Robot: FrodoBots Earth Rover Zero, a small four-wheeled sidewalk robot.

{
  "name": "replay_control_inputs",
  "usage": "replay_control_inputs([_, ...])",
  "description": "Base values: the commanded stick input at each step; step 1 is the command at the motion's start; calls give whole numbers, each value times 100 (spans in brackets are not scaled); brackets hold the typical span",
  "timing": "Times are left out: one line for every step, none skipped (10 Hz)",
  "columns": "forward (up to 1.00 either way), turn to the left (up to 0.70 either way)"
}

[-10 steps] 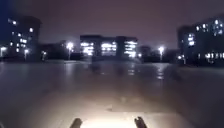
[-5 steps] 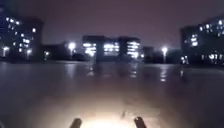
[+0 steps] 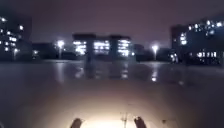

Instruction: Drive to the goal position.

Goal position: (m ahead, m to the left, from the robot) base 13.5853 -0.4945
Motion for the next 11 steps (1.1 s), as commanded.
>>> replay_control_inputs([100, 0])
replay_control_inputs([100, 0])
replay_control_inputs([100, 0])
replay_control_inputs([100, 0])
replay_control_inputs([100, 0])
replay_control_inputs([100, 0])
replay_control_inputs([100, 0])
replay_control_inputs([100, -8])
replay_control_inputs([100, -40])
replay_control_inputs([100, -40])
replay_control_inputs([100, -12])
